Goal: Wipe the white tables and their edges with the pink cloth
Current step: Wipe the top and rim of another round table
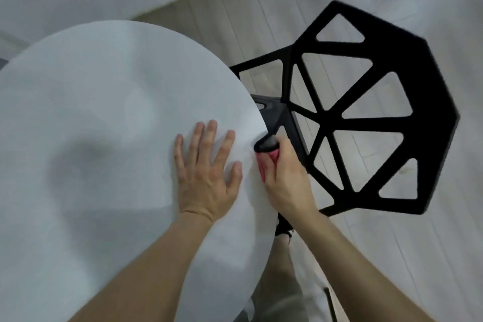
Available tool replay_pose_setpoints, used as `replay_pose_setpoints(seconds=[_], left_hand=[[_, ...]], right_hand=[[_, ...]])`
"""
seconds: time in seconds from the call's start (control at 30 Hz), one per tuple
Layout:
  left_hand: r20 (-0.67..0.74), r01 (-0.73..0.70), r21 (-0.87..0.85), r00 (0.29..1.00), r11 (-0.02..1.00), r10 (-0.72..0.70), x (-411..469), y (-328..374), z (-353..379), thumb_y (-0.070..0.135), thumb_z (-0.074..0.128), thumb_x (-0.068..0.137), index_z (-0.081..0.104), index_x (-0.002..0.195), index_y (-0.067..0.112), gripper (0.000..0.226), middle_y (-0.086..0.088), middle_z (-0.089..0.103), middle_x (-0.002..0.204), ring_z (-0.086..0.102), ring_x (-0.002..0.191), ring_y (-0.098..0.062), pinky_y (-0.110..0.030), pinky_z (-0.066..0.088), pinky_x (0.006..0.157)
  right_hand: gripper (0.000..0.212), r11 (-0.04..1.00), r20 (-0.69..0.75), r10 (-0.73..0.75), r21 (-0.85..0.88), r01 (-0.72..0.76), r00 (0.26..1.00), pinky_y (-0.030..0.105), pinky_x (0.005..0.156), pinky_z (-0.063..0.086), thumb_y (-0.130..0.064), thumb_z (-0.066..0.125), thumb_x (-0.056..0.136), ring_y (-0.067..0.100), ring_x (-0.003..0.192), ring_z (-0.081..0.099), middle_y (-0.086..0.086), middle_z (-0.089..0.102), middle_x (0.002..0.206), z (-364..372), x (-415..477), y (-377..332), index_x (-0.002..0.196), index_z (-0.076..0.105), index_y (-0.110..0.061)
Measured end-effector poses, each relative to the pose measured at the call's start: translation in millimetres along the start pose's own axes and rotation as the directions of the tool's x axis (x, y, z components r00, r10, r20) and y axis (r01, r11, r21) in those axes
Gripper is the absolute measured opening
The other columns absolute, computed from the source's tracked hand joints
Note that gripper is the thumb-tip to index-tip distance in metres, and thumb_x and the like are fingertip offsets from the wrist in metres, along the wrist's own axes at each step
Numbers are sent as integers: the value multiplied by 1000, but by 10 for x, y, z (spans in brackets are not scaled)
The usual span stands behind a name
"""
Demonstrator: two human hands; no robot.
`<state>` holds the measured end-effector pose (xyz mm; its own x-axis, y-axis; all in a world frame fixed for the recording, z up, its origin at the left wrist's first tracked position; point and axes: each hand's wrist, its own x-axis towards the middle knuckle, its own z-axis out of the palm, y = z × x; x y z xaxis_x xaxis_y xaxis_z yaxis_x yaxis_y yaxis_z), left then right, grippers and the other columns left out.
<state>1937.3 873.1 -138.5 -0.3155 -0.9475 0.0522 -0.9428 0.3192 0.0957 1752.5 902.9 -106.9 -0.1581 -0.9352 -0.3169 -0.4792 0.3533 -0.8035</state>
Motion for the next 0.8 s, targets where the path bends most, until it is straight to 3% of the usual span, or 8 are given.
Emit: replay_pose_setpoints(seconds=[0.13, 0.23, 0.33, 0.43, 0.5, 0.57, 0.67, 0.8], left_hand=[[-11, 3, -43, 1000, 999, -3, -5, 4, -19, 45, 51, 105, 49, 163, 25, 61, -11, 34, 174, 26, 164, -33, -70, 20, 126], [-28, 1, -73, 1000, 997, -3, -5, -33, -18, 45, 52, 106, 47, 164, 24, 61, -12, 33, 175, 25, 164, -33, -70, 19, 126], [-40, 4, -85, 999, 996, -8, -10, -56, -17, 44, 55, 106, 48, 163, 24, 61, -12, 33, 174, 25, 164, -33, -71, 20, 126], [-34, 14, -77, 999, 997, -17, -35, -30, -3, 42, 56, 104, 50, 162, 24, 61, -10, 35, 174, 25, 164, -32, -71, 21, 125], [-53, 6, -80, 999, 997, -10, -26, -22, -6, 40, 60, 101, 53, 160, 24, 62, -10, 36, 173, 27, 163, -32, -71, 23, 125], [-60, 8, -94, 998, 996, -13, -2, -30, -5, 40, 60, 102, 53, 160, 24, 61, -11, 36, 173, 28, 163, -33, -72, 23, 124], [-49, 6, -124, 999, 992, -12, -20, -24, -1, 43, 54, 105, 52, 160, 22, 59, -12, 33, 174, 26, 164, -35, -73, 21, 124], [-94, -20, -134, 996, 991, 7, -6, -75, 23, 41, 57, 104, 54, 159, 19, 59, -14, 35, 173, 29, 162, -38, -73, 21, 124]], right_hand=[[27, 993, -7, -83, -86, 82, 996, 46, 84, 51, -36, 55, 108, 31, 105, 66, 6, 66, 120, 186, 1061, -323, 126, 54, -16], [37, 946, 127, -231, -202, 253, 965, 43, 73, 37, -37, 55, 110, 43, 108, 63, 16, 65, 124, 422, 2014, -743, 131, 52, -7], [33, 948, 149, -255, -156, 277, 956, 38, 71, 31, -34, 56, 110, 38, 106, 64, 12, 65, 123, 479, 2033, -796, 131, 54, -9], [22, 987, 110, -153, -39, 158, 982, 33, 79, 45, -33, 57, 108, 18, 106, 66, -2, 66, 122, 177, 1360, -435, 128, 56, -23], [13, 991, 162, -126, -15, 131, 979, 22, 79, 48, -32, 57, 108, 6, 102, 65, -8, 67, 117, -21, 951, -263, 121, 55, -31], [13, 982, 151, -154, -89, 169, 976, 27, 75, 43, -30, 57, 109, 12, 102, 65, -3, 66, 118, -6, 1060, -330, 121, 55, -26], [31, 950, 204, -193, -205, 234, 960, 36, 77, 34, -32, 54, 110, 37, 111, 63, 13, 62, 128, 332, 1857, -805, 133, 52, -11], [39, 907, 351, -253, -239, 347, 901, 46, 93, 48, -35, 56, 108, 43, 119, 59, 16, 57, 135, 676, 2573, -1243, 137, 52, -10]])
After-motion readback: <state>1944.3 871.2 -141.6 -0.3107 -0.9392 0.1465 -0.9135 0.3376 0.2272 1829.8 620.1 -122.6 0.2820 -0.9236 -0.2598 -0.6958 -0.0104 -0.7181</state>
